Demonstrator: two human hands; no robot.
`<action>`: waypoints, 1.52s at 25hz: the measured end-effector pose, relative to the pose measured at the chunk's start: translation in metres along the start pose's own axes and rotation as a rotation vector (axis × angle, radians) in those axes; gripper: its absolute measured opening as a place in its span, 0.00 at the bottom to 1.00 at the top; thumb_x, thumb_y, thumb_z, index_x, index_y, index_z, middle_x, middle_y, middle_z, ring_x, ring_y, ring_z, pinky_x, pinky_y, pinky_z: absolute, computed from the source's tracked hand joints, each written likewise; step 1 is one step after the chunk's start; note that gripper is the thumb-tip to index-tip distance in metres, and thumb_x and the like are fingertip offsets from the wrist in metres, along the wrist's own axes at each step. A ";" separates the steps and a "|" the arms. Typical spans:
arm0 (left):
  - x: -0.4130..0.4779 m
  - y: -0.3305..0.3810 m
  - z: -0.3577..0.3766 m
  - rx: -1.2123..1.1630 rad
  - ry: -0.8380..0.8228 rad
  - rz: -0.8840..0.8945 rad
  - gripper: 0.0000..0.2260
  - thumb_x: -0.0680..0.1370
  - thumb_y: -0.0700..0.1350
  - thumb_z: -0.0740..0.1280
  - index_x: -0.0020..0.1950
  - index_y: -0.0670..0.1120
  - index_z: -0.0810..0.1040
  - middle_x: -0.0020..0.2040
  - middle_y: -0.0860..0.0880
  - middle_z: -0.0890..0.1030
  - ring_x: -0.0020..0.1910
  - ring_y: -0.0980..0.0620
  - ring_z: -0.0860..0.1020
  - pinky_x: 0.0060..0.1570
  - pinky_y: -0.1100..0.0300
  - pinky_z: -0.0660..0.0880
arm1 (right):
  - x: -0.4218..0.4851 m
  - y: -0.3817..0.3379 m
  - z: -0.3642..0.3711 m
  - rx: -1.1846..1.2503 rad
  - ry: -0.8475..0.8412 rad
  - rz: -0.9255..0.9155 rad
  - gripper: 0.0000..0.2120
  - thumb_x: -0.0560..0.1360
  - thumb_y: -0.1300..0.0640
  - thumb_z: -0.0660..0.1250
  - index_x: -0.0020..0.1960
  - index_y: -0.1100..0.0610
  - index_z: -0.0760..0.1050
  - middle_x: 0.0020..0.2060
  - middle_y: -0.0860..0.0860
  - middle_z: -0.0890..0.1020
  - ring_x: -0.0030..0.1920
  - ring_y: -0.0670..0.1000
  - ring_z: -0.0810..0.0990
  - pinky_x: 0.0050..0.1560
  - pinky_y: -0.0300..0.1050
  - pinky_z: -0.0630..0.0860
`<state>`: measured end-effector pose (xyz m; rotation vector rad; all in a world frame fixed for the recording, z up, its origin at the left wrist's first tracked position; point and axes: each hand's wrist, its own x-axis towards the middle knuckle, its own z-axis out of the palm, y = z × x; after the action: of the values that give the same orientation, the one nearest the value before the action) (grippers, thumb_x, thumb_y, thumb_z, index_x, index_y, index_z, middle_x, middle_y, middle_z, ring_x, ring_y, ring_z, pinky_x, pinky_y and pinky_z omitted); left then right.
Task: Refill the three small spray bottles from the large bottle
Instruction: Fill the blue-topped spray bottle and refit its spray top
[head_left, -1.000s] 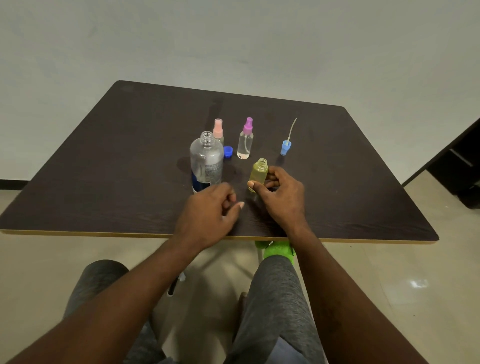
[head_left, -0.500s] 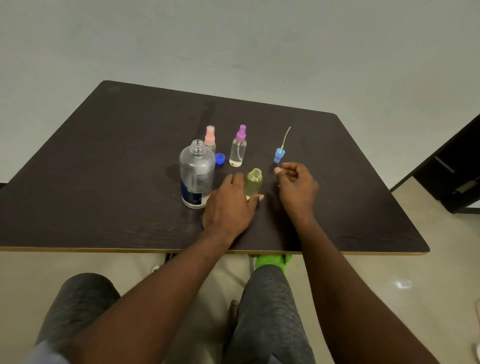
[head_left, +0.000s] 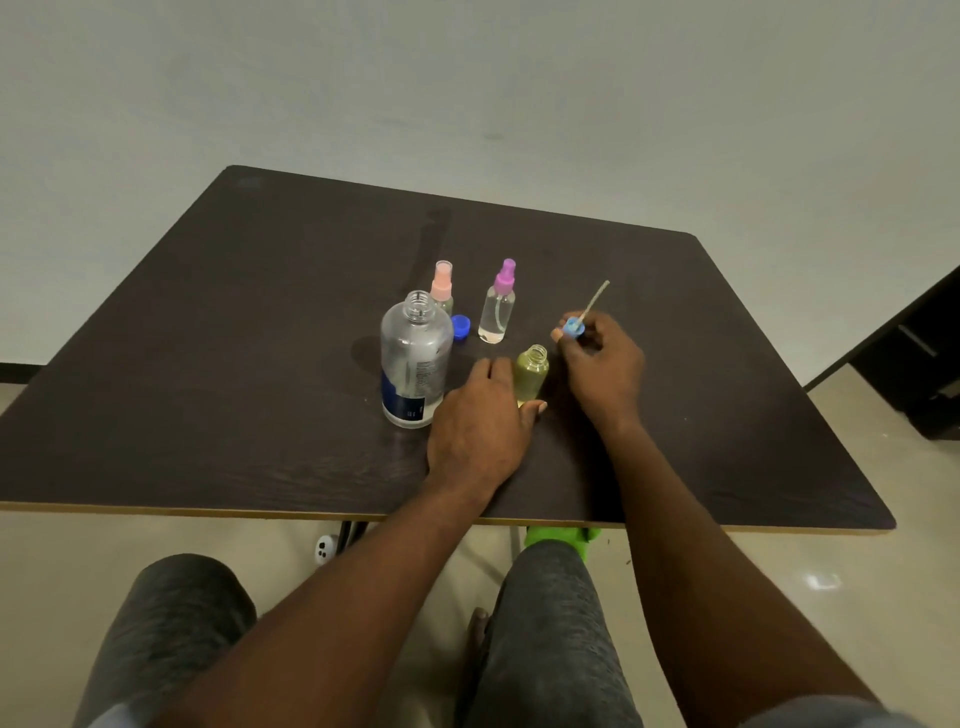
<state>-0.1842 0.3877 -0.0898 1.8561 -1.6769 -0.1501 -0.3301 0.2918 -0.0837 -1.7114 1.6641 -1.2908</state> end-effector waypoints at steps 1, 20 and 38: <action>0.001 0.000 0.001 0.014 0.009 0.006 0.21 0.78 0.61 0.71 0.62 0.49 0.73 0.58 0.49 0.78 0.48 0.43 0.82 0.39 0.54 0.72 | -0.016 -0.002 -0.004 0.066 -0.023 -0.023 0.12 0.77 0.53 0.76 0.60 0.46 0.83 0.48 0.41 0.87 0.49 0.39 0.86 0.54 0.42 0.83; 0.004 0.001 0.003 0.073 0.013 0.018 0.21 0.79 0.61 0.69 0.63 0.48 0.73 0.58 0.48 0.77 0.47 0.41 0.83 0.38 0.53 0.70 | -0.056 -0.065 -0.080 0.413 0.166 -0.058 0.10 0.78 0.50 0.76 0.48 0.57 0.84 0.31 0.49 0.80 0.29 0.46 0.76 0.32 0.40 0.77; 0.003 -0.001 0.003 0.007 -0.001 0.041 0.25 0.79 0.58 0.69 0.72 0.48 0.70 0.61 0.47 0.77 0.50 0.42 0.83 0.40 0.54 0.70 | -0.051 -0.053 -0.008 -0.003 -0.019 -0.212 0.11 0.75 0.50 0.78 0.55 0.52 0.84 0.46 0.42 0.85 0.47 0.41 0.83 0.47 0.31 0.77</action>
<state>-0.1842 0.3839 -0.0923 1.8260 -1.7167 -0.1286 -0.3002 0.3517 -0.0531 -1.9383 1.5072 -1.3598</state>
